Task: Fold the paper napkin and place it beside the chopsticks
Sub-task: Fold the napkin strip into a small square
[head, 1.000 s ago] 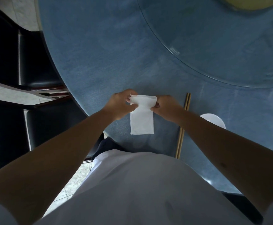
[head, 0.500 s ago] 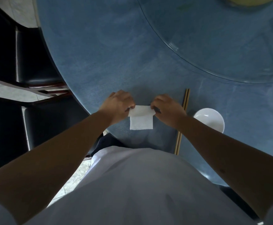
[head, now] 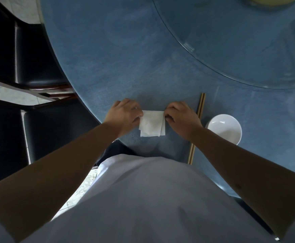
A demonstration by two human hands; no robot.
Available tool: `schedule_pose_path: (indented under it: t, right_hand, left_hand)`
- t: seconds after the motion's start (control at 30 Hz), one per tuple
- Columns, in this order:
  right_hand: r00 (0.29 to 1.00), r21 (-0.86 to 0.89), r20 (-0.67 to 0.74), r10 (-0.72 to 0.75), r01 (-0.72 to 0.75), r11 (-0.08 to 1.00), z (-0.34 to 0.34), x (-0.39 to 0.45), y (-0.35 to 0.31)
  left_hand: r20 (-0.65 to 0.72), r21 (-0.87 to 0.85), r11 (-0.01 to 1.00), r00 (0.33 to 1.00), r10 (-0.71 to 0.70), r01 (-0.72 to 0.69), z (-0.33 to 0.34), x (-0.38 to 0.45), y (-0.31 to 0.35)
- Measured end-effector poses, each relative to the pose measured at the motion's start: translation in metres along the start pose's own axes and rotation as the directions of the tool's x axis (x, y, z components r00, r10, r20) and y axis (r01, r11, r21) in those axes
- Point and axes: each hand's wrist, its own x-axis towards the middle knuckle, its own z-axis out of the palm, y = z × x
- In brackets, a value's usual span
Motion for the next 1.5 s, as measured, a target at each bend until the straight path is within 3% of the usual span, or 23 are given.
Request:
schedule_pose_path:
  t: [0.17, 0.3, 0.4, 0.5, 0.63, 0.73, 1.0, 1.23, 1.37, 1.43, 1.5]
  right_hand:
    - [0.973, 0.159, -0.023, 0.228, -0.222, 0.962, 0.008, -0.009, -0.01]
    - [0.893, 0.342, 0.03, 0.449, -0.432, 0.835, 0.014, -0.016, -0.021]
    - [0.876, 0.357, 0.076, 0.476, -0.469, 0.808, 0.018, -0.021, -0.027]
    - [0.881, 0.37, 0.112, 0.459, -0.466, 0.804, 0.021, -0.024, -0.03]
    - [0.801, 0.48, 0.171, 0.573, -0.576, 0.662, 0.017, -0.016, -0.033]
    - [0.77, 0.493, 0.186, 0.61, -0.61, 0.62, 0.015, -0.009, -0.035]
    - [0.724, 0.41, 0.196, 0.662, -0.674, 0.615, 0.013, 0.008, -0.035]
    - [0.736, 0.342, 0.211, 0.644, -0.672, 0.656, 0.003, 0.012, -0.034]
    - [0.729, 0.32, 0.193, 0.657, -0.679, 0.66, 0.0, 0.004, -0.038]
    - [0.779, 0.275, 0.083, 0.622, -0.618, 0.737, 0.002, 0.0, -0.041]
    - [0.905, 0.107, -0.099, 0.414, -0.404, 0.909, 0.007, -0.005, -0.044]
  left_hand:
    - [0.003, -0.057, 0.992, 0.994, -0.11, 0.11, 0.004, -0.002, 0.007]
    - [0.019, -0.075, 0.988, 0.991, -0.133, 0.134, 0.005, -0.001, 0.007]
    - [0.054, -0.032, 0.996, 0.995, -0.087, 0.089, 0.006, -0.004, 0.007]
    - [0.173, 0.023, 0.999, 0.984, -0.041, 0.037, 0.006, -0.01, 0.005]
    - [0.256, 0.061, 0.998, 0.966, -0.036, 0.021, 0.005, -0.016, 0.003]
    - [0.255, 0.067, 0.998, 0.966, -0.037, 0.021, 0.007, -0.02, 0.004]
    - [0.266, 0.042, 0.999, 0.964, -0.013, 0.002, 0.01, -0.025, 0.004]
    - [0.271, 0.042, 0.999, 0.963, 0.018, -0.03, 0.01, -0.028, 0.002]
    - [0.208, 0.027, 0.999, 0.978, -0.034, 0.029, 0.011, -0.029, 0.005]
    - [0.133, 0.028, 0.997, 0.988, -0.08, 0.077, 0.012, -0.028, 0.013]
    - [0.127, 0.054, 0.993, 0.986, -0.109, 0.103, 0.016, -0.025, 0.022]
